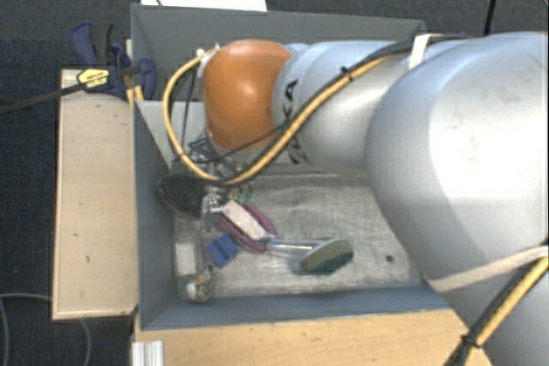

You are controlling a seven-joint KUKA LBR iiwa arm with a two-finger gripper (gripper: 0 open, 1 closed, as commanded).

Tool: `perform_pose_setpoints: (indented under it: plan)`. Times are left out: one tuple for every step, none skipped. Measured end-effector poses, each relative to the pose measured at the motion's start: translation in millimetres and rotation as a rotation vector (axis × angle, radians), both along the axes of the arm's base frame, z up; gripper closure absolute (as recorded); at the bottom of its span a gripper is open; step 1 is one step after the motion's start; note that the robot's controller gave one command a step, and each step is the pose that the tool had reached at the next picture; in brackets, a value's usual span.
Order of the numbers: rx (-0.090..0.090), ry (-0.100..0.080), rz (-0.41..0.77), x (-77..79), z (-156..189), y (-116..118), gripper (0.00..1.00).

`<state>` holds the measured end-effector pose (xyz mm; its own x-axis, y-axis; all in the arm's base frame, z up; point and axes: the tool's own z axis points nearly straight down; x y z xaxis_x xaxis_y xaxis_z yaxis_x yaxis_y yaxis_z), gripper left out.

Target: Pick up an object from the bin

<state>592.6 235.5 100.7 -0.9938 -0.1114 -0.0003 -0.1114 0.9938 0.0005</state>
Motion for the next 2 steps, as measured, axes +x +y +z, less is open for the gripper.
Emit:
perform_pose_setpoints:
  plan:
    - [0.0, 0.001, -0.147, -2.6, -30.5, -1.4, 0.0]
    - [0.0, 0.0, -0.453, -10.1, -29.9, 15.2, 0.0]
